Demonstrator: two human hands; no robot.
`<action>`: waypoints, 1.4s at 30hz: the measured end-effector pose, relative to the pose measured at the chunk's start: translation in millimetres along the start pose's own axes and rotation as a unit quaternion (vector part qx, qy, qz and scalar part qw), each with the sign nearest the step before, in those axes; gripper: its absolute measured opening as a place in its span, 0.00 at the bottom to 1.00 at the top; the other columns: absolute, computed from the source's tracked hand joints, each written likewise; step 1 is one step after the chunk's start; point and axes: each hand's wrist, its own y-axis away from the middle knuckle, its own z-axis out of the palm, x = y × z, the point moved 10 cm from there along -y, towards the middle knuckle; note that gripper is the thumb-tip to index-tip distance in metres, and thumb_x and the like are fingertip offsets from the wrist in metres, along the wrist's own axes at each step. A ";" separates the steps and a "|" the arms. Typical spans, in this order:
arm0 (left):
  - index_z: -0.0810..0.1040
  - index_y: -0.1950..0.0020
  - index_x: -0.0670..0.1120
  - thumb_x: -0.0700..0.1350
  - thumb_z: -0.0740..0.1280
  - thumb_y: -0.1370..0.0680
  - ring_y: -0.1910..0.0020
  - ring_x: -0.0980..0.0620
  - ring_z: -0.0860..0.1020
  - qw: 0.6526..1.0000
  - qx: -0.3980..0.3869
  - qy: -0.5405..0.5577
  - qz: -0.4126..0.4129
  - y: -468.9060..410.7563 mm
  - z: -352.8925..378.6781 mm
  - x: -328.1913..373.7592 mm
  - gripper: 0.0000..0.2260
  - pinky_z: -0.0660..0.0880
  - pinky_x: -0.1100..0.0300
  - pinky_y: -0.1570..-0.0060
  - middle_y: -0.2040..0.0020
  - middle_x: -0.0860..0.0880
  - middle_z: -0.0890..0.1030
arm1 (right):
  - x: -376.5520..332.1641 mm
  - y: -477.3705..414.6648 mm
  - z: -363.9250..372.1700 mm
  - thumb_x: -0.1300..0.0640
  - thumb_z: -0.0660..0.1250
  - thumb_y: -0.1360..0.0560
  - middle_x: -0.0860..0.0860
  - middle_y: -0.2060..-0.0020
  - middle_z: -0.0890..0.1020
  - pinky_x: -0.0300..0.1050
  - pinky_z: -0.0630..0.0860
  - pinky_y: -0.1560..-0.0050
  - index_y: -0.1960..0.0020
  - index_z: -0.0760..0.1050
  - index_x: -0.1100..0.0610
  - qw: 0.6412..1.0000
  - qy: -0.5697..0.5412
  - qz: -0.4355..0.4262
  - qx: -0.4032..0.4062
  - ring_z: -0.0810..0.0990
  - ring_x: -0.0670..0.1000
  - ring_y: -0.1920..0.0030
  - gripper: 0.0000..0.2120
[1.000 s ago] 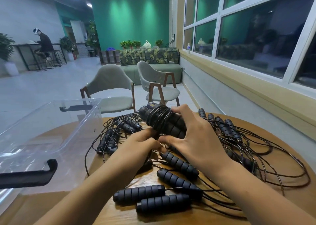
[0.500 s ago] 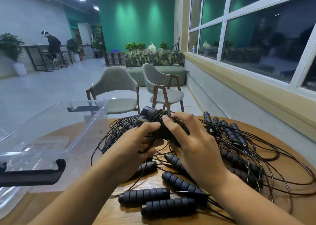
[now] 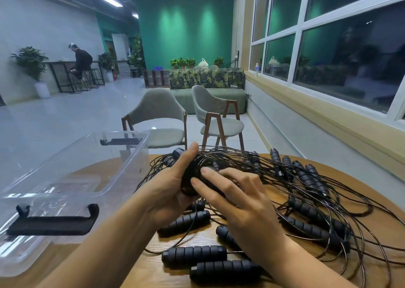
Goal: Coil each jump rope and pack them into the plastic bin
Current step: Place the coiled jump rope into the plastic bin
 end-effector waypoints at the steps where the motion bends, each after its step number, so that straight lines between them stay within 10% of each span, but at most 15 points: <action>1: 0.78 0.30 0.37 0.57 0.73 0.21 0.32 0.39 0.79 1.000 0.004 -0.003 -0.002 1.4 -1.8 1.8 0.28 0.71 0.48 0.27 0.34 0.35 0.81 | -0.8 0.5 1.7 0.65 0.65 0.16 0.48 0.20 0.71 0.56 0.73 0.31 0.19 0.70 0.49 1.000 0.002 -0.004 -0.001 0.75 0.55 0.27 0.27; 8: 0.74 0.29 0.38 0.43 0.82 0.31 0.36 0.39 0.81 0.996 0.042 -0.032 0.075 6.6 -26.7 44.7 0.34 0.79 0.48 0.37 0.31 0.33 0.77 | 3.7 -11.6 14.4 0.54 0.74 0.20 0.47 0.23 0.70 0.51 0.73 0.28 0.20 0.67 0.51 0.965 -0.240 0.104 -0.029 0.72 0.52 0.23 0.32; 12: 0.71 0.26 0.41 0.45 0.80 0.32 0.33 0.36 0.79 0.992 0.016 -0.064 0.111 11.2 -31.3 65.9 0.37 0.78 0.45 0.34 0.30 0.34 0.76 | 41.0 -21.5 43.9 0.31 0.68 0.24 0.34 0.37 0.78 0.39 0.78 0.41 0.28 0.67 0.34 0.807 -0.439 0.388 -0.073 0.80 0.39 0.37 0.27; 16: 0.67 0.23 0.48 0.41 0.77 0.30 0.32 0.38 0.79 0.985 -0.023 -0.084 0.151 16.5 -29.1 87.4 0.37 0.77 0.45 0.33 0.29 0.38 0.78 | 29.6 -59.7 70.4 0.36 0.73 0.24 0.47 0.45 0.86 0.43 0.84 0.50 0.35 0.76 0.37 0.698 -0.575 0.407 -0.125 0.87 0.47 0.45 0.20; 22: 0.75 0.30 0.41 0.36 0.69 0.26 0.34 0.39 0.81 0.979 -0.037 -0.116 0.166 30.0 -40.1 123.8 0.23 0.79 0.49 0.38 0.32 0.34 0.79 | 25.6 -114.8 80.9 0.42 0.78 0.30 0.48 0.44 0.86 0.41 0.85 0.47 0.32 0.79 0.41 0.749 -0.557 0.334 -0.132 0.88 0.46 0.46 0.28; 29: 0.74 0.30 0.40 0.30 0.77 0.32 0.37 0.37 0.82 0.964 0.045 -0.228 0.132 37.7 -102.4 166.2 0.31 0.81 0.47 0.37 0.35 0.35 0.80 | 18.0 -158.8 118.8 0.44 0.80 0.27 0.41 0.40 0.84 0.32 0.79 0.41 0.24 0.74 0.44 0.847 -0.432 0.211 -0.225 0.84 0.40 0.42 0.34; 37: 0.80 0.40 0.53 0.38 0.84 0.34 0.52 0.48 0.86 0.788 0.065 -0.604 0.099 34.7 -132.6 218.4 0.26 0.82 0.59 0.58 0.48 0.47 0.85 | -12.9 -211.1 166.9 0.41 0.78 0.26 0.45 0.37 0.76 0.56 0.78 0.36 0.18 0.65 0.41 0.929 -0.252 0.051 -0.267 0.77 0.51 0.38 0.41; 42: 0.80 0.42 0.56 0.40 0.84 0.32 0.53 0.53 0.85 0.750 0.061 -0.652 0.094 17.3 -155.9 238.9 0.24 0.81 0.61 0.59 0.50 0.51 0.85 | -11.8 -227.6 199.9 0.43 0.81 0.28 0.48 0.38 0.77 0.56 0.78 0.36 0.18 0.67 0.41 0.930 -0.266 0.068 -0.245 0.77 0.52 0.38 0.42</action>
